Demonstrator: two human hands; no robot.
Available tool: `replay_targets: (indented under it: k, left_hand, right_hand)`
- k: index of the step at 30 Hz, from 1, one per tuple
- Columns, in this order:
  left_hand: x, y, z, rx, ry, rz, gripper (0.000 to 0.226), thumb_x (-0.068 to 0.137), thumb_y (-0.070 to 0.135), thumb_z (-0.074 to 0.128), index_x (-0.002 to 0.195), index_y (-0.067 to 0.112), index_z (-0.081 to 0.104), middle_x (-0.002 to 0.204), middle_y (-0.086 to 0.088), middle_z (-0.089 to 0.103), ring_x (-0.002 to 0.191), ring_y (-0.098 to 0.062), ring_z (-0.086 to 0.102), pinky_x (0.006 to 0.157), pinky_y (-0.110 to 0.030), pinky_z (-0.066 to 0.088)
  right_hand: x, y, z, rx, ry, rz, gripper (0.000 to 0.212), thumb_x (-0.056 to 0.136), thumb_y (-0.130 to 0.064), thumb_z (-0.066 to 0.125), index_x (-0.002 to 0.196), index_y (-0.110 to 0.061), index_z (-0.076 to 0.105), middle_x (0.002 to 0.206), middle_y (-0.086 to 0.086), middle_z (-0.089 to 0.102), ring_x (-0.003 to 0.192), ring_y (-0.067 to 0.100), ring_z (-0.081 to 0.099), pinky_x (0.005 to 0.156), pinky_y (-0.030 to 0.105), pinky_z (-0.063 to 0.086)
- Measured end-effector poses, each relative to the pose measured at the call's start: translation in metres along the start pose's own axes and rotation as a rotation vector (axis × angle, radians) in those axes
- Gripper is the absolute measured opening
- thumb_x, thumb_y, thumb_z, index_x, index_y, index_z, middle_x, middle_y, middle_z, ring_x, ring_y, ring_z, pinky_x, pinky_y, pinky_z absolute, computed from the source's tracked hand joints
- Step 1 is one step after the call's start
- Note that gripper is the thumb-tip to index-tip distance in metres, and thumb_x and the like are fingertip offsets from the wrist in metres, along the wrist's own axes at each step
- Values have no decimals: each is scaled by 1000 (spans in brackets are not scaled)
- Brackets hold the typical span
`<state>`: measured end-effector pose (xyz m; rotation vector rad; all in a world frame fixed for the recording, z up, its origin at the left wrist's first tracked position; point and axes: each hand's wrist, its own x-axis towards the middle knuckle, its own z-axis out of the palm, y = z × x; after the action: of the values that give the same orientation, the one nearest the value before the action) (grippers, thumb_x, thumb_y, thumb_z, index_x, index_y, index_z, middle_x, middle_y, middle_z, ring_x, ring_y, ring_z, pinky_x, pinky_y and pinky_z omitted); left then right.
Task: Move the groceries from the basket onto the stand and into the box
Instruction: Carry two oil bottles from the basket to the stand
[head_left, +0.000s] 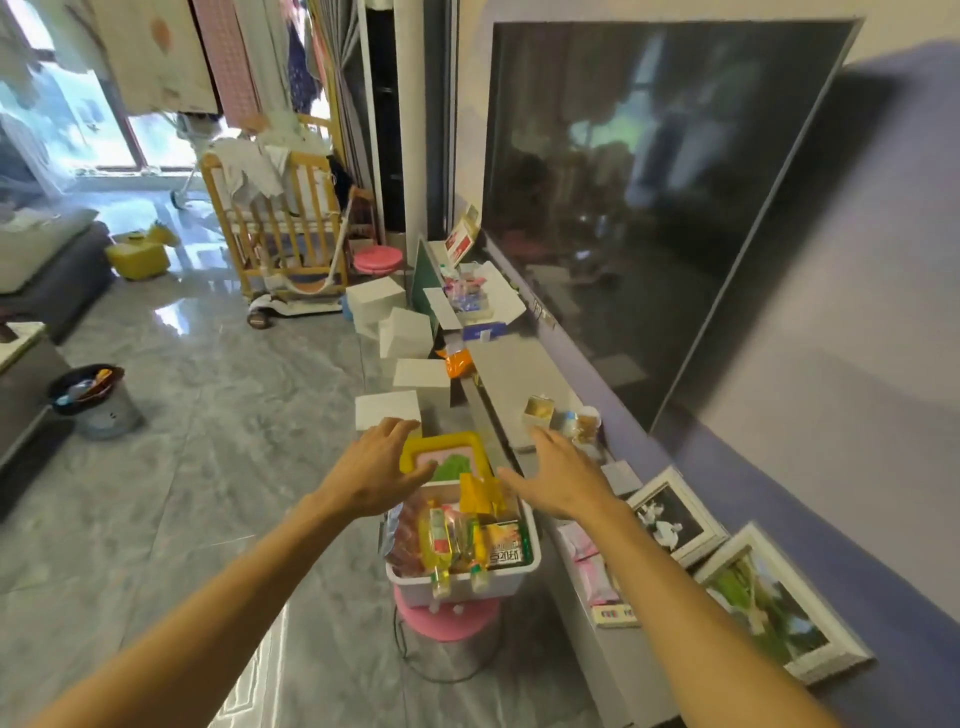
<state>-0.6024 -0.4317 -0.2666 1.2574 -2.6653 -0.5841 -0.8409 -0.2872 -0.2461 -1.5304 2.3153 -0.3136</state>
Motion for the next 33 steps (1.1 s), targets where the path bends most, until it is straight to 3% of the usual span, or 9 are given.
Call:
replay_targets:
  k: [5,10,14,20,24,27,33]
  left_hand:
    - [65,-23,62,101,-155,35,95,81,83,37,157,26,38,159,-3,45,136,-28,53,112,-45,46]
    - [113,-66,145,211,-288,136,85,83,74,37,155,29,40,157,-2,47,136,-28,54,111,-43,45]
    - [148,-120,233,300,-380,285,79,89,65,55,158,31,38,158,1,47,140,-25,51,113,-43,45]
    - [198,-200,366,487,-451,549,79,83,61,69,153,34,46,158,-2,48,147,-27,44,114,-48,40]
    - [210,-222,410,604,-468,719,76,82,44,73,153,37,45,163,-3,41,152,-31,36,113,-58,37]
    - [214,-228,418,634,-407,790,70,91,53,64,155,37,42,165,-3,37,154,-31,30,113,-64,32]
    - [219,-238,418,630,-397,843,71,92,62,46,158,38,35,164,-5,38,154,-34,29,118,-76,18]
  right_hand:
    - [81,45,44,-3,-118,-69,84,97,-68,58,162,-23,31,167,3,39,148,30,45,113,50,45]
    - [151,91,133,-48,-245,-120,77,88,-79,47,151,-34,41,160,-5,46,138,27,54,104,51,53]
    - [193,139,237,-141,-352,-245,61,99,-51,57,153,-27,45,159,-1,45,143,27,49,107,45,49]
    - [254,214,387,-262,-473,-491,78,95,-31,72,163,-26,34,172,4,28,159,25,28,125,48,36]
    - [286,231,434,-327,-386,-721,92,88,-17,80,165,-28,31,176,5,18,163,27,19,126,50,35]
    - [303,232,448,-375,-340,-856,100,82,-14,82,166,-28,30,177,7,17,165,28,7,129,52,26]
    - [319,234,455,-458,-297,-1054,103,78,-32,87,164,-23,33,174,7,27,164,33,14,129,57,22]
